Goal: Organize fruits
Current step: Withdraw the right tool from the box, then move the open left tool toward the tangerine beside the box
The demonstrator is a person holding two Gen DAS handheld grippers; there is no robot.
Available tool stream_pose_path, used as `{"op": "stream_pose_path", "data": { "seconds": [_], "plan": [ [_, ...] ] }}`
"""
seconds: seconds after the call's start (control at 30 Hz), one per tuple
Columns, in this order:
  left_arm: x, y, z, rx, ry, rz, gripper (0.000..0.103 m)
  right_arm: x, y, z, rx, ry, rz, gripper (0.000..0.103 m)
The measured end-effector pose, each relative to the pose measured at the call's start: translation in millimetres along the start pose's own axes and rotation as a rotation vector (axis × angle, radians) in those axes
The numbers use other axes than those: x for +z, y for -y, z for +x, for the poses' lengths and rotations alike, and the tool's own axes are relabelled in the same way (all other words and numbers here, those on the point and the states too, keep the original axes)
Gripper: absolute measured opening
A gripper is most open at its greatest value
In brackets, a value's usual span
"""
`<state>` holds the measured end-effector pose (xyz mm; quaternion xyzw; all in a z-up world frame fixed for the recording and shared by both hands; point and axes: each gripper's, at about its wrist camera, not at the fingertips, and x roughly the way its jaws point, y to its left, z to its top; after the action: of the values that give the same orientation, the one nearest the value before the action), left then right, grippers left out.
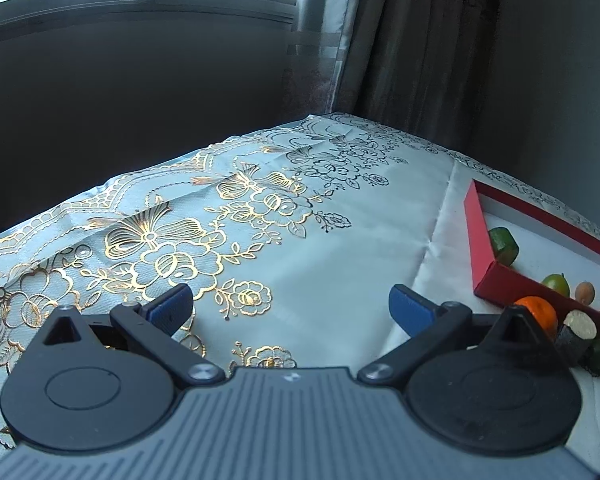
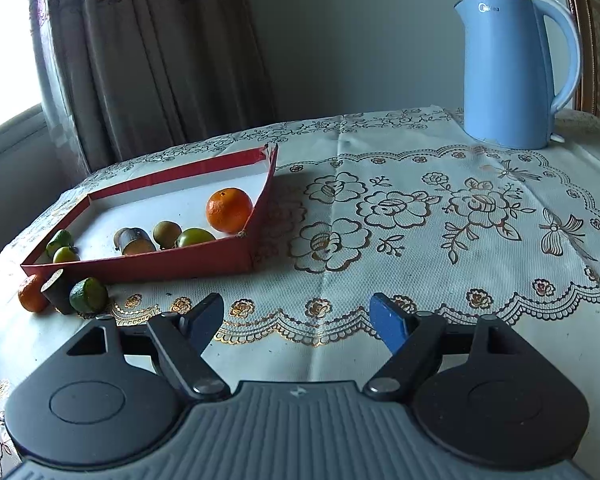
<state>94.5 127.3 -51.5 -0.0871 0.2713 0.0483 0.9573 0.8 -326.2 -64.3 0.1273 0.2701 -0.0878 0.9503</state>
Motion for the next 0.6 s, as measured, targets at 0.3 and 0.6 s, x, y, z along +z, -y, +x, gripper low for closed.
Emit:
{"op": "stream_pose_path", "data": {
  "seconds": [0.3,0.6],
  "plan": [
    [-13.7,59.8,-20.3,-0.014,0.057,0.244,0.103,-0.2,2.7,1.5,0.034,-0.02,0.015,0.08],
    [-18.1,114.5,-13.4,-0.066,0.039,0.402,0.103,-0.2,7.4,3.5,0.049,-0.035,0.045,0.08]
  ]
}}
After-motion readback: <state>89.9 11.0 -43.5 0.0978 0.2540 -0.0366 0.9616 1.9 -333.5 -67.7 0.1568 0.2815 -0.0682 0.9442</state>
